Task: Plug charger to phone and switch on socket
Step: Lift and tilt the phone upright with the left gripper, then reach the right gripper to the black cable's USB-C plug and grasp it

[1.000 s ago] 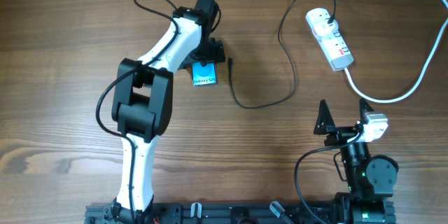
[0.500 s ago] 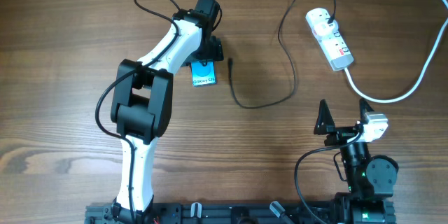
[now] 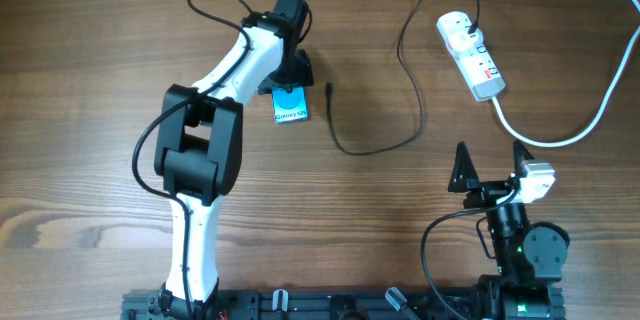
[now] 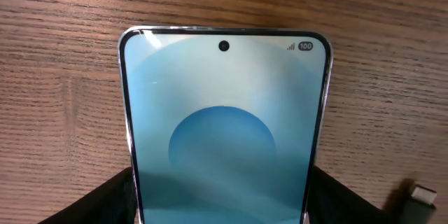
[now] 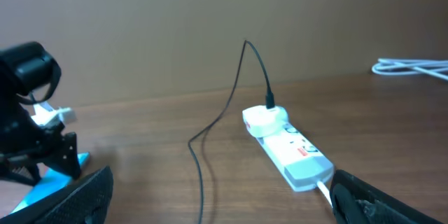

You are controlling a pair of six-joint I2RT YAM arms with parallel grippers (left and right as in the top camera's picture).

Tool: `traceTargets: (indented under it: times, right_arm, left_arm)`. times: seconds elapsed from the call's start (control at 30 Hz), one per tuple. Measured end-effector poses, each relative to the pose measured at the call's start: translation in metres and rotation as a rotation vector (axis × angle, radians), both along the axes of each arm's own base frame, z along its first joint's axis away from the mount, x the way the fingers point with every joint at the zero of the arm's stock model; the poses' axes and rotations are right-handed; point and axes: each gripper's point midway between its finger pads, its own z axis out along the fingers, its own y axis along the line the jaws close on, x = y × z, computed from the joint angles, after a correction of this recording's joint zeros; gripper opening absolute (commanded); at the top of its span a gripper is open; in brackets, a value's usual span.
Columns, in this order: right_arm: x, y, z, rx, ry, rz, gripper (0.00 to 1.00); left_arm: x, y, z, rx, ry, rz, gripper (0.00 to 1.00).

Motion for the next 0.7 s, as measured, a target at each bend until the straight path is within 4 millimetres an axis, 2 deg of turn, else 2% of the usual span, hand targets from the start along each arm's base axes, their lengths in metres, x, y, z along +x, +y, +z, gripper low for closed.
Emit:
traceTargets:
  times: [0.1,0.3,0.4,0.5,0.57,0.63,0.7]
  right_arm:
    - [-0.002,0.011,0.014,0.011,-0.057,0.065,1.0]
    - [-0.007,0.032,0.019,0.027,-0.016,0.193,1.0]
    - [-0.008,0.039,0.039,0.036,0.03,0.235,1.0]
    - [-0.003,0.05,0.077,0.046,0.104,0.3,1.0]
    - [0.005,0.058,0.097,0.058,0.205,0.352,1.0]
    - [0.016,0.063,0.106,0.085,0.347,0.389,1.0]
    - [0.035,0.067,0.114,0.108,0.481,0.424,1.0]
  left_arm:
    - [-0.001,-0.001,0.003,-0.073,0.019,0.014,0.69]
    - [-0.005,-0.007,0.01,-0.252,0.074,0.032,0.69]
    - [-0.008,-0.011,0.012,-0.325,0.098,0.037,0.69]
    - [-0.01,-0.018,0.015,-0.387,0.117,0.035,0.69]
    - [-0.012,-0.022,0.017,-0.416,0.126,0.029,0.69]
    - [-0.013,-0.027,0.019,-0.447,0.135,0.023,0.68]
    - [-0.014,-0.031,0.021,-0.473,0.14,0.015,0.68]
